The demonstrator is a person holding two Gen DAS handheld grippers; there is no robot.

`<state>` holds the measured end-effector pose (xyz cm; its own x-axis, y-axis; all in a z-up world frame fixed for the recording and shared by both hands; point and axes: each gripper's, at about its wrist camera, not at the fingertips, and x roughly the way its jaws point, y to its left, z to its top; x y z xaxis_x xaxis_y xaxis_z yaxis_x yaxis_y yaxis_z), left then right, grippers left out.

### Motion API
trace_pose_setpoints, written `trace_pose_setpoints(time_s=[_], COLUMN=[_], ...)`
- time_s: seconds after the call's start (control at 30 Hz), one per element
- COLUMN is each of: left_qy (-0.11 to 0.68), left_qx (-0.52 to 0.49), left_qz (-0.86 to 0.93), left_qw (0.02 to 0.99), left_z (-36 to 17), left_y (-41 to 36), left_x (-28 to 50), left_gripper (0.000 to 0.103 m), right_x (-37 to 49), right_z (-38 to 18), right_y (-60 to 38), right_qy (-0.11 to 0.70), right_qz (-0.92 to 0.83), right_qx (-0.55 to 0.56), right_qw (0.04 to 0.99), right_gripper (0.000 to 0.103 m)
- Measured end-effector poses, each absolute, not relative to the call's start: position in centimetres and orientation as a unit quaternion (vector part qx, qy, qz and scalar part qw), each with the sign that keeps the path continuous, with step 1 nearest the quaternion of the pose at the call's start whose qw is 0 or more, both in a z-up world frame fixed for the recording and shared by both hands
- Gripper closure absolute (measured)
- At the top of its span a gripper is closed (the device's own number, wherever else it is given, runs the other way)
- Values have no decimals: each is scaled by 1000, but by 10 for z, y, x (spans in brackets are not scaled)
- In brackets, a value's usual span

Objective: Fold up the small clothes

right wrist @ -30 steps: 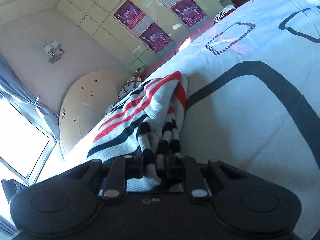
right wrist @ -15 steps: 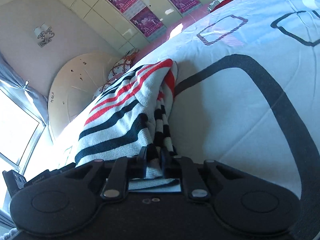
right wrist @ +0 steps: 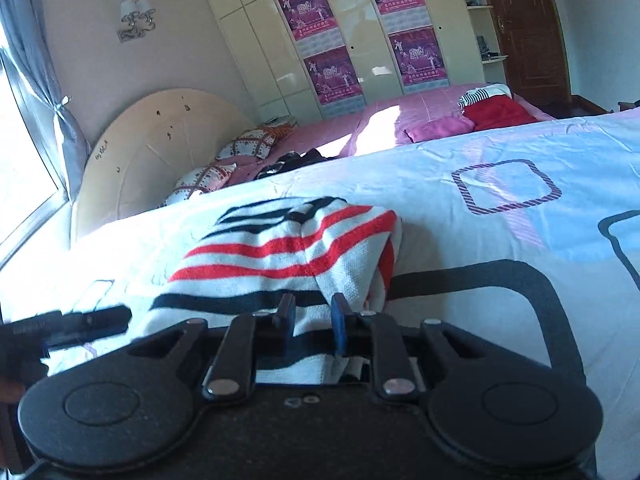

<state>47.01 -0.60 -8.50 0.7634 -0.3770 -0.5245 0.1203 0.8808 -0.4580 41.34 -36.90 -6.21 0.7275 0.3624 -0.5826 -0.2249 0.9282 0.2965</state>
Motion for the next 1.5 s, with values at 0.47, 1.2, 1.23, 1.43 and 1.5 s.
trace_pose_setpoints(time_s=[0.47, 1.2, 1.23, 1.43, 1.5], left_qy=[406, 332, 340, 395, 396], left_qx=[-192, -97, -88, 8, 14], left_qz=[-149, -165, -179, -170, -165], left_qw=[881, 924, 919, 903, 903], left_z=[-94, -64, -64, -86, -76], left_y=[-25, -51, -60, -92, -92], left_x=[578, 582, 593, 625, 619], left_gripper=[25, 30, 30, 22, 22], right_x=[498, 528, 534, 556, 554], right_z=[-60, -51, -52, -79, -75], right_y=[-382, -369, -363, -340, -345], right_qy=[342, 308, 314, 375, 381], right_qz=[115, 176, 184, 170, 165], right_qx=[120, 51, 45, 6, 22], right_qw=[925, 934, 930, 911, 909], right_gripper=[76, 82, 82, 69, 65])
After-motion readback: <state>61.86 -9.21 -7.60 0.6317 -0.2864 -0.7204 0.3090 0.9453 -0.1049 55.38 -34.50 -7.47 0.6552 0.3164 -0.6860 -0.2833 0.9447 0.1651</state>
